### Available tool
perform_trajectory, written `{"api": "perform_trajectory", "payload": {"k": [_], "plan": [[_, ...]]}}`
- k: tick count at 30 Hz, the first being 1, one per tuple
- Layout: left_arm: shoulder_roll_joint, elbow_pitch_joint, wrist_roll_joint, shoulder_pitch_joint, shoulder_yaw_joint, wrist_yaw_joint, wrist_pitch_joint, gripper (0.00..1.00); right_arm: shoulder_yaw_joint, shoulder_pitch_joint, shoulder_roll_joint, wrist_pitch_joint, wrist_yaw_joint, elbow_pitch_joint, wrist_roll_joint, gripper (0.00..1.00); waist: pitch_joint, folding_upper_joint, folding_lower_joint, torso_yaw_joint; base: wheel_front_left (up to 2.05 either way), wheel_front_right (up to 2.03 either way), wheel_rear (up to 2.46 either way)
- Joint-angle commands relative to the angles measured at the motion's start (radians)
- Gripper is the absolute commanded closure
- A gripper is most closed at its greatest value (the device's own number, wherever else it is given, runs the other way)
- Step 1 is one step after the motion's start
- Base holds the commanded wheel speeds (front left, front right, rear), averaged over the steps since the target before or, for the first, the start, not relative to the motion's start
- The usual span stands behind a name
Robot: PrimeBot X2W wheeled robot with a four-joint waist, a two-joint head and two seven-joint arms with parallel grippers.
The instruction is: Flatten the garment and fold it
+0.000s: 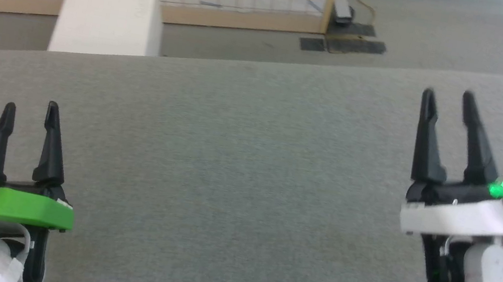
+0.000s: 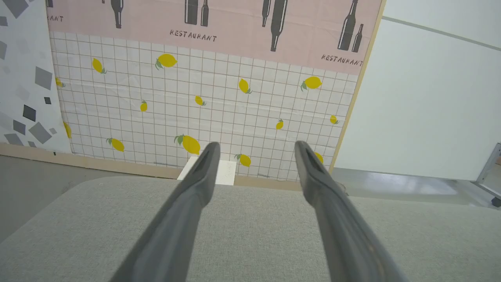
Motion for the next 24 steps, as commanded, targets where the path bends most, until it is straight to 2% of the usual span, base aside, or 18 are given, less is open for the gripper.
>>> {"api": "perform_trajectory", "payload": {"k": [1,9,15,24], "plan": [[-0.007,0.009,0.002,0.000,-0.002,-0.006,-0.007,0.00,0.002,0.026,0.002,-0.008,-0.001,0.006,0.011,0.00,-0.036,0.0000,0.0001,0.067,0.00,0.00,0.00],[-0.046,0.068,0.013,0.005,-0.032,-0.019,-0.008,0.00,-0.014,0.138,0.002,-0.010,-0.001,0.025,0.045,0.00,-0.045,0.0000,0.0001,0.108,0.00,0.00,0.00],[-0.075,0.126,0.032,0.024,-0.059,-0.027,-0.008,0.00,-0.036,0.215,0.002,-0.010,-0.001,0.058,0.011,0.00,-0.062,0.0000,0.0001,0.110,0.00,0.00,0.00],[-0.084,0.185,0.091,0.048,-0.091,-0.026,-0.008,0.00,-0.059,0.279,0.002,-0.010,-0.001,0.080,-0.049,0.00,-0.074,0.0000,0.0001,0.104,0.00,0.00,0.00]]}}
